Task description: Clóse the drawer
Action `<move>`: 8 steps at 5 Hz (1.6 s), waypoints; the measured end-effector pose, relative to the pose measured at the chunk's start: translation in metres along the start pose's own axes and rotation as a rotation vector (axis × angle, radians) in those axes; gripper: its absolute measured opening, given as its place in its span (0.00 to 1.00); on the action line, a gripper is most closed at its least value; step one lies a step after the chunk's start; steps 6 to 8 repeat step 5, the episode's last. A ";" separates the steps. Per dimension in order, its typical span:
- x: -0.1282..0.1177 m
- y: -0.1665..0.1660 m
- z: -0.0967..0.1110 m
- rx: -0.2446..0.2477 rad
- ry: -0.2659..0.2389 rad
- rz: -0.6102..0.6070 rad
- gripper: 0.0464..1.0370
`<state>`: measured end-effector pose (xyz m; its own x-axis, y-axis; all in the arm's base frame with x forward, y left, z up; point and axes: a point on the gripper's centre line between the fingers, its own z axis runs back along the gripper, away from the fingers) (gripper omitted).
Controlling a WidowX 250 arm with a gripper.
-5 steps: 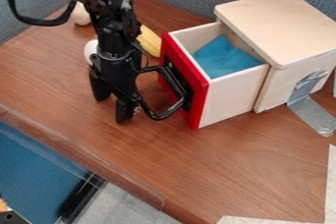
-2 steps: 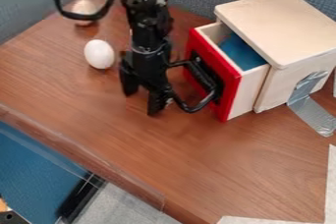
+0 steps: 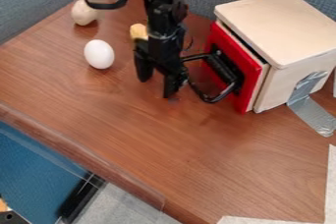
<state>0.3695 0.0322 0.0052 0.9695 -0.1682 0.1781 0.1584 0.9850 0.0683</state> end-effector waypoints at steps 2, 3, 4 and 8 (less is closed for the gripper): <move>0.014 0.003 -0.002 -0.008 0.003 0.025 0.96; 0.010 0.002 0.003 -0.011 -0.002 0.037 0.96; 0.002 0.019 0.048 -0.021 -0.058 0.040 0.96; -0.004 0.036 0.104 -0.053 -0.135 0.065 0.96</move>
